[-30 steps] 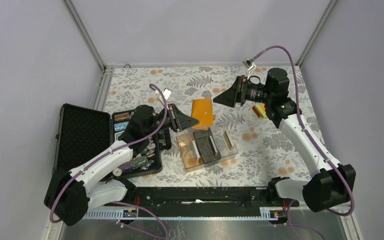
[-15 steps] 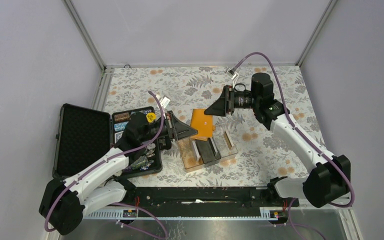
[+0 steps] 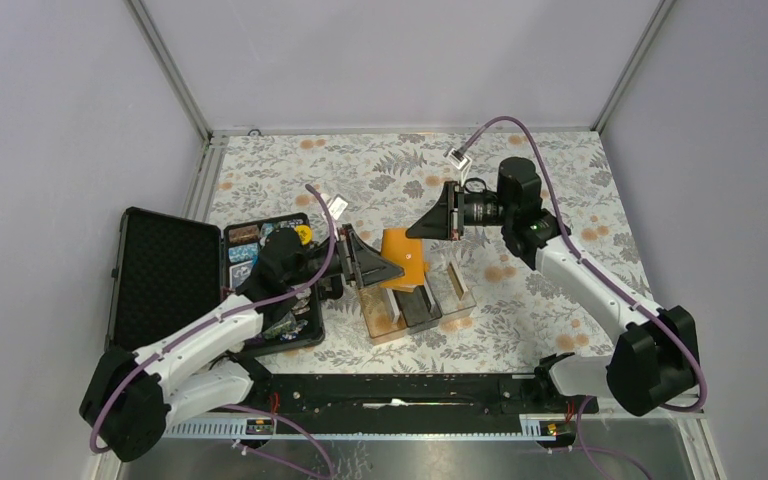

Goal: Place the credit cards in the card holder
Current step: Close the card holder.

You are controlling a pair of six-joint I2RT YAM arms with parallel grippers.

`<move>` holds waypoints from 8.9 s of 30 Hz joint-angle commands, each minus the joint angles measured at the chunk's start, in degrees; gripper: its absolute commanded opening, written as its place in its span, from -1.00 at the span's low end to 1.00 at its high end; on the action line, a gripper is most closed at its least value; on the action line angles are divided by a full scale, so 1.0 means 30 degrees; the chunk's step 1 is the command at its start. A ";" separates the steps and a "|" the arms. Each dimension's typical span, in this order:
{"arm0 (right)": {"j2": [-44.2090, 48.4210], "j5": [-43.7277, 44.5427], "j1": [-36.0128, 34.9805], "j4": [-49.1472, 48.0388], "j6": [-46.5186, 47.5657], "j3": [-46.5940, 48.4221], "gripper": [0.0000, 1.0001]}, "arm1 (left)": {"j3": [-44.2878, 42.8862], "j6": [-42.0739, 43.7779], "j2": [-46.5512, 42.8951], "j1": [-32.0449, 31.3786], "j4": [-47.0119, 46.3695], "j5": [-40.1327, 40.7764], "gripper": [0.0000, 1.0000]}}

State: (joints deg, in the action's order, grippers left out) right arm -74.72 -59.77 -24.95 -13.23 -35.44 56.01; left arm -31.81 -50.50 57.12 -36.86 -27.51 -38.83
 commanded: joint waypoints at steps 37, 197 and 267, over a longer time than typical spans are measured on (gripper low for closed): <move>-0.0816 1.5065 -0.7562 0.3335 -0.1218 0.0714 -0.19 | -0.6217 0.9004 -0.2662 -0.0367 1.7313 1.2329 -1.00; 0.1550 1.8283 -0.9178 -0.4992 -0.0221 -0.3147 -1.00 | -0.6419 1.1296 0.0971 -0.3004 1.8278 0.9502 -1.00; -0.1599 1.6951 -0.9965 -0.9072 -0.2073 -0.2804 -1.00 | -0.5881 1.0769 0.0503 -0.2431 1.6640 0.5326 -1.00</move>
State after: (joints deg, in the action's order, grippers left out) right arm -79.05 -6.37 -53.06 -25.23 -39.66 42.13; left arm -49.25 -17.32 59.83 -41.89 30.37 -7.86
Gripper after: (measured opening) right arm 0.017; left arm 0.168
